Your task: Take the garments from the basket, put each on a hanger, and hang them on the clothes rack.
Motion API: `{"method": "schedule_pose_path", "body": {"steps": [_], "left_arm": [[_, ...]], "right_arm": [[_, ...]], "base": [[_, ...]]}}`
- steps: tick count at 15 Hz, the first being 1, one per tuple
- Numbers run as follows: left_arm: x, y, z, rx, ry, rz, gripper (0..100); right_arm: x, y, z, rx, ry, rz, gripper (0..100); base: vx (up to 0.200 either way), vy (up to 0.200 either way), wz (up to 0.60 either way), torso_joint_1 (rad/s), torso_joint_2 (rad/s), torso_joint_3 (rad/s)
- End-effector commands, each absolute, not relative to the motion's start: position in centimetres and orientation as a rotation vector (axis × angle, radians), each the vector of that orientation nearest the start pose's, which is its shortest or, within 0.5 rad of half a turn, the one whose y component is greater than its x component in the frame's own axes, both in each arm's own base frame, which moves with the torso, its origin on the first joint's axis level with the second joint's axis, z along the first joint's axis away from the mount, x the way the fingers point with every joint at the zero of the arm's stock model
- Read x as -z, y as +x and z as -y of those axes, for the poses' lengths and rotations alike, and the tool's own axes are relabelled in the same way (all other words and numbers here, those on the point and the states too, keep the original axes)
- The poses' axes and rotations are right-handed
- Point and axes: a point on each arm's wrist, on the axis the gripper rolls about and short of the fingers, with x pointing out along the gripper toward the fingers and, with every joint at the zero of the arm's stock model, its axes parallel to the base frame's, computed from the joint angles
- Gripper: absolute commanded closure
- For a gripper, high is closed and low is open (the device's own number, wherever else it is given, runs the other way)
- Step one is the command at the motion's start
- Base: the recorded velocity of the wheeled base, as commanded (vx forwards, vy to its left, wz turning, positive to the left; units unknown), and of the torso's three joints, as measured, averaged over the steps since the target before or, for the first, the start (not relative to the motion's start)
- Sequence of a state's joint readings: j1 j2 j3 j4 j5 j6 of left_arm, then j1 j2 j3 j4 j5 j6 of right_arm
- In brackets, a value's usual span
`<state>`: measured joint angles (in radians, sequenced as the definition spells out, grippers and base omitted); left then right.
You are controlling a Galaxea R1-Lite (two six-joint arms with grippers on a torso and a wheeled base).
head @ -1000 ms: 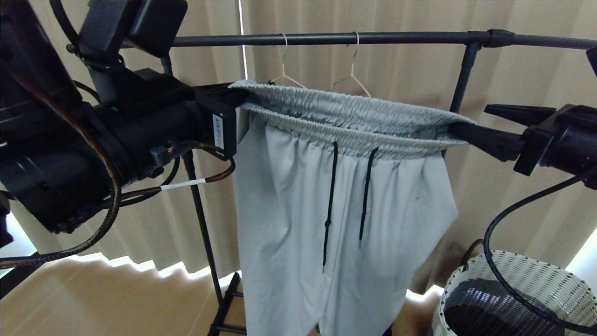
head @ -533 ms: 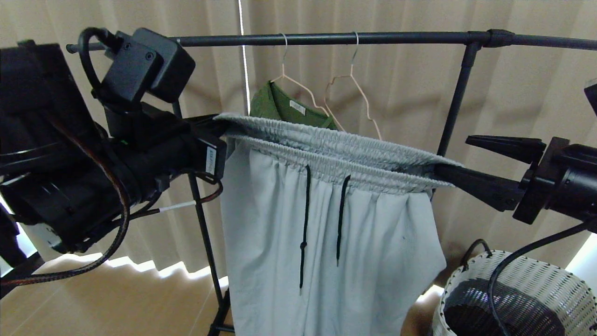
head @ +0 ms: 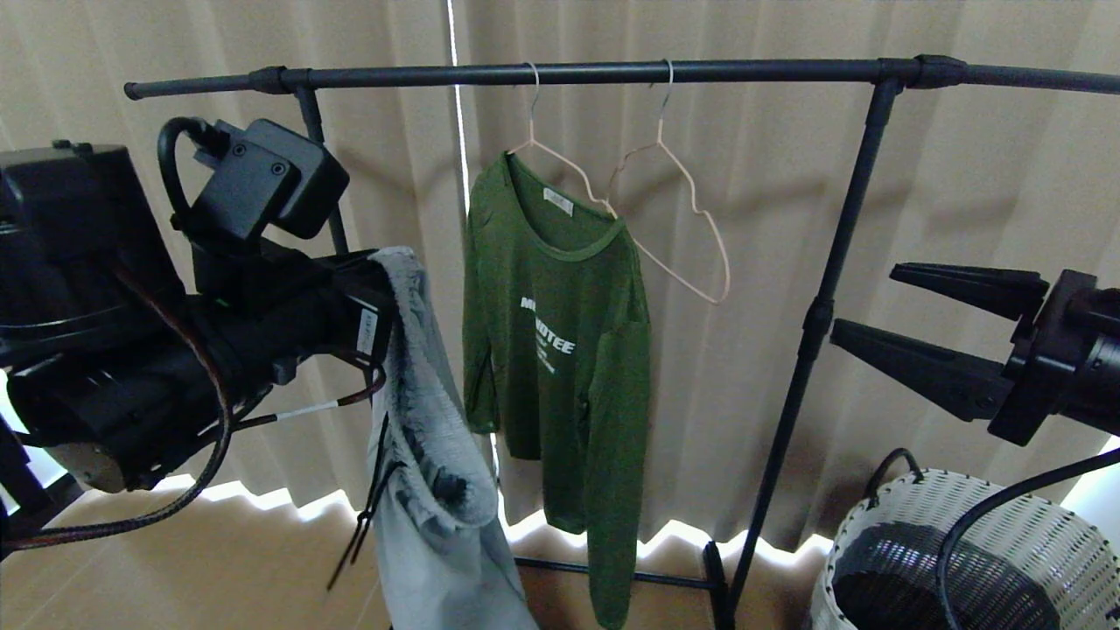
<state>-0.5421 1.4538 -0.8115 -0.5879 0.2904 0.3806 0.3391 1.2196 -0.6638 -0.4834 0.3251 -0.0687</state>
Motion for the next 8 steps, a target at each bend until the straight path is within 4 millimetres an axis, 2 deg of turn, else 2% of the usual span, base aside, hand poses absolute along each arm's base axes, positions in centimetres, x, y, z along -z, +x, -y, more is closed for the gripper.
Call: {"method": "schedule_pose_path", "body": {"steps": [1, 6, 7, 8], "left_arm": [[-24.6, 21.2, 11.7, 0.25, 0.403, -0.007, 100], [-24.5, 19.5, 8.4, 0.167, 0.394, -0.009, 100], [-23.9, 18.3, 6.9, 0.167, 0.391, -0.016, 100], [-23.6, 17.6, 6.2, 0.183, 0.39, -0.021, 100]], "right_arm": [[-24.2, 17.3, -6.6, -0.652, -0.083, -0.066, 0], [-22.1, 17.7, -3.6, -0.464, -0.237, -0.111, 0], [-21.1, 17.8, -2.3, -0.334, -0.264, -0.15, 0], [-20.8, 17.7, -2.0, -0.281, -0.277, -0.167, 0]], "base": [[0.0, 0.0, 0.0, 0.0, 0.0, 0.0], [0.0, 0.0, 0.0, 0.0, 0.0, 0.0], [0.0, 0.0, 0.0, 0.0, 0.0, 0.0], [0.0, 0.0, 0.0, 0.0, 0.0, 0.0]]}}
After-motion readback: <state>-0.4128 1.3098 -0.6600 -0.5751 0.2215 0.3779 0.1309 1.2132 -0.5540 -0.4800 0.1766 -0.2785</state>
